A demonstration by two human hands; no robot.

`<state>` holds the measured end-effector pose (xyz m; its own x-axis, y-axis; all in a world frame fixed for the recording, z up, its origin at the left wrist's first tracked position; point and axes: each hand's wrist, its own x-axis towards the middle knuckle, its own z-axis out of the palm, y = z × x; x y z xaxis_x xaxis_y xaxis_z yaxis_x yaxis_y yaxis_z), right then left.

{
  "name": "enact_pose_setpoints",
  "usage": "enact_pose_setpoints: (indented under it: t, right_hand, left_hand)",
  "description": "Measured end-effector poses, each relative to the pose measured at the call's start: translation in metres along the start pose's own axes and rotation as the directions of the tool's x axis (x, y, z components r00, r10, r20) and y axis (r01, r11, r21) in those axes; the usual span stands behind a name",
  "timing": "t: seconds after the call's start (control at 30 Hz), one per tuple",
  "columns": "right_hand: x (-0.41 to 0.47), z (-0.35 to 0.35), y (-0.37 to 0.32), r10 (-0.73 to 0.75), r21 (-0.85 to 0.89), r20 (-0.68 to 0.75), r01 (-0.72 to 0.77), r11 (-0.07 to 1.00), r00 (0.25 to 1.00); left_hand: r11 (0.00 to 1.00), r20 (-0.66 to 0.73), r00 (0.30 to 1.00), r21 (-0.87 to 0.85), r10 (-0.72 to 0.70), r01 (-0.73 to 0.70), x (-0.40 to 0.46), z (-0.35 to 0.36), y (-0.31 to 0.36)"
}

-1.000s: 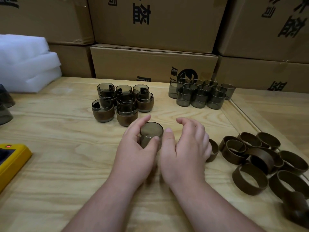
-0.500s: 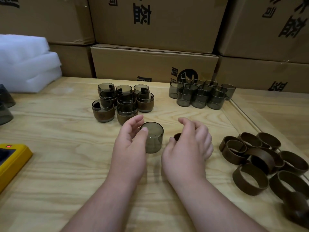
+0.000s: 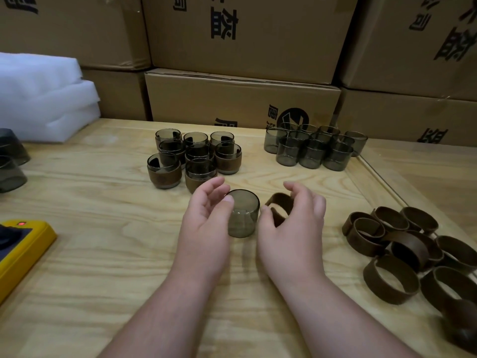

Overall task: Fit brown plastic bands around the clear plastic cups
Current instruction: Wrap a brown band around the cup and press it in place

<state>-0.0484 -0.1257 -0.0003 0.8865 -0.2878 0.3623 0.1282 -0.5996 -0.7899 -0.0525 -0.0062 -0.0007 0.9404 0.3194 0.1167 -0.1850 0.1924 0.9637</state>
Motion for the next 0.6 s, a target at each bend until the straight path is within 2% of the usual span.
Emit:
enact_pose_setpoints:
  t: [0.1,0.2,0.3,0.4,0.6]
  right_hand:
    - [-0.002,0.000,-0.004,-0.155,0.217,-0.130,0.181,0.959,0.979]
    - [-0.005,0.004,-0.003,-0.279,0.266,-0.127,0.304,0.915,0.952]
    - [-0.005,0.006,-0.001,-0.321,0.301,-0.055,0.322,0.897,0.946]
    - [-0.007,0.004,-0.003,-0.372,0.322,-0.022,0.359,0.876,0.928]
    - [-0.011,0.005,-0.006,-0.403,0.349,0.038,0.366,0.863,0.914]
  left_hand:
    - [1.000,0.040,0.999,0.001,-0.015,0.015,-0.001,-0.001,0.000]
    - [1.000,0.085,0.996,-0.011,-0.016,0.017,-0.002,-0.001,0.002]
    - [0.999,0.135,0.991,-0.046,0.014,-0.008,-0.004,0.000,0.002]
    - [0.998,0.182,0.981,-0.009,0.067,-0.067,-0.007,-0.001,0.003]
    - [0.990,0.137,0.981,0.023,0.135,-0.139,-0.006,-0.001,0.003]
